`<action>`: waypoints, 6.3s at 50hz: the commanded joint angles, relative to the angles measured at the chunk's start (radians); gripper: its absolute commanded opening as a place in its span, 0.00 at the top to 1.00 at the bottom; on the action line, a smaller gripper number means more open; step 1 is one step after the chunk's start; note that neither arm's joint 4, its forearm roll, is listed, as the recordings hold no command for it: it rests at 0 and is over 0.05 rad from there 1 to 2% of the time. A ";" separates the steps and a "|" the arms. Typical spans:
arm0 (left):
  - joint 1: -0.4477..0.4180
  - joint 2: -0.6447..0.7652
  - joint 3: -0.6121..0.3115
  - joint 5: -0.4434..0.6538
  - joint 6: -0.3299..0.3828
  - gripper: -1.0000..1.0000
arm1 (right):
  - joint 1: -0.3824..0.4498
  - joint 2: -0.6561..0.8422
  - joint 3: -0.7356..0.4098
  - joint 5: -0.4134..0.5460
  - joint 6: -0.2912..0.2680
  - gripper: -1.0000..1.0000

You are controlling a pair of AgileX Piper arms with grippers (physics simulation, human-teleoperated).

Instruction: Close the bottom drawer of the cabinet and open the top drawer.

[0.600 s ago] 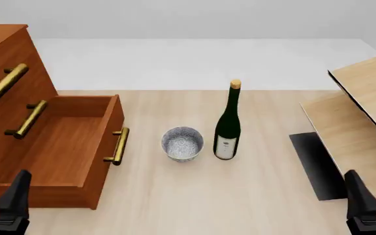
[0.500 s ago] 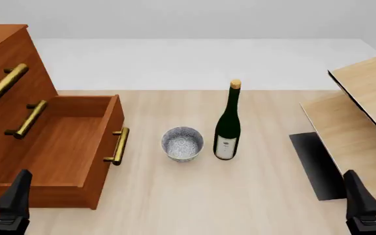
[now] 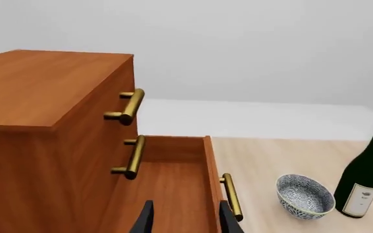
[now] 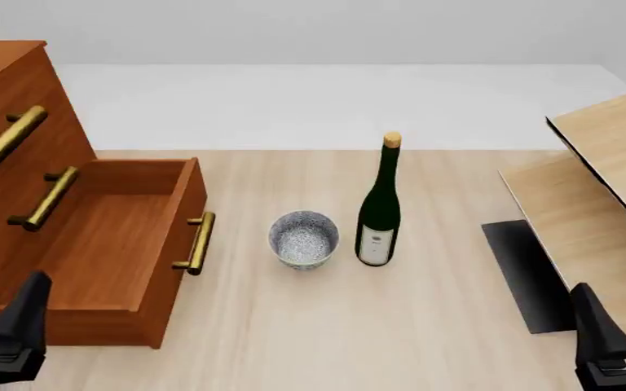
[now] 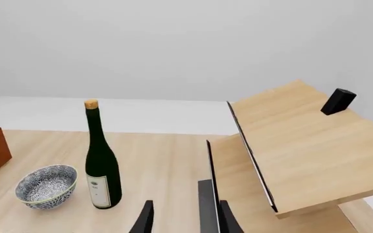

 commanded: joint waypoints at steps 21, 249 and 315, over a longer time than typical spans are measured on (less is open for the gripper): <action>-0.217 0.430 -0.389 0.114 -0.133 0.00 | 0.002 0.001 -0.002 -0.002 -0.001 0.00; 0.277 0.918 -0.126 -0.090 0.116 0.00 | 0.042 -0.001 0.000 0.003 -0.005 0.00; 0.038 0.896 -0.185 -0.030 0.044 0.00 | 0.042 -0.001 0.000 0.003 -0.005 0.00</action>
